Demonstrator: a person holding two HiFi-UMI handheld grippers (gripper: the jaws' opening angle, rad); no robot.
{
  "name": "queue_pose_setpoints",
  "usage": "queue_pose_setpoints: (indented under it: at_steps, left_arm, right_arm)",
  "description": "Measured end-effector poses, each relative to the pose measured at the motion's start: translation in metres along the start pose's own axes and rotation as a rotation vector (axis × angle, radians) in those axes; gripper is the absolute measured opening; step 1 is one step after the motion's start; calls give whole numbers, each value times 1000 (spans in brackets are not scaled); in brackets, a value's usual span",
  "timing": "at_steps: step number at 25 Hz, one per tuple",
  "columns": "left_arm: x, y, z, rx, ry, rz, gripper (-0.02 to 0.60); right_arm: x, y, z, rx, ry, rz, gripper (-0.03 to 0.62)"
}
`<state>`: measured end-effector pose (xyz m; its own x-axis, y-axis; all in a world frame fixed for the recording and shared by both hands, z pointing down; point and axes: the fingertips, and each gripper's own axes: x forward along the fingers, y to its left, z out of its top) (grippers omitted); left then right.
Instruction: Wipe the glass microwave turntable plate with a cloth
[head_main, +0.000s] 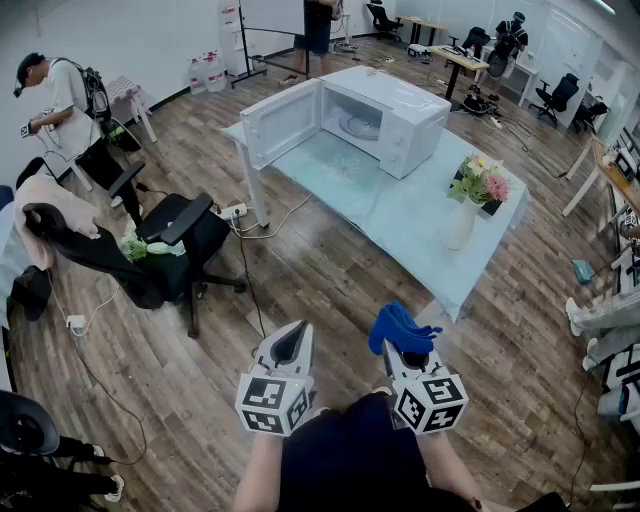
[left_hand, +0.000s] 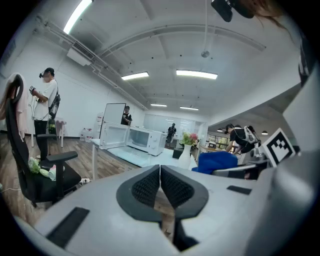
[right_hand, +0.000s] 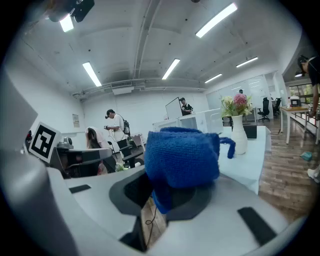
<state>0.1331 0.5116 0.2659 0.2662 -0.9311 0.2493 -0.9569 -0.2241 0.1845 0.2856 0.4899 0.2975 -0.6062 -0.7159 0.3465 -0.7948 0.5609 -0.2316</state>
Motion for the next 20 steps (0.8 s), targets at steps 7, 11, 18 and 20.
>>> queue_pose_setpoints:
  at_steps: [7, 11, 18, 20]
  left_arm:
    - [0, 0, -4, 11, 15, -17, 8]
    - [0, 4, -7, 9, 27, -19, 8]
    - [5, 17, -10, -16, 37, -14, 8]
    - [6, 24, -11, -27, 39, -3, 8]
  right_arm:
    - [1, 4, -3, 34, -5, 0, 58]
    - [3, 8, -3, 34, -3, -3, 58]
    - [15, 11, -7, 37, 30, 3, 61]
    - [22, 12, -8, 37, 41, 10, 62]
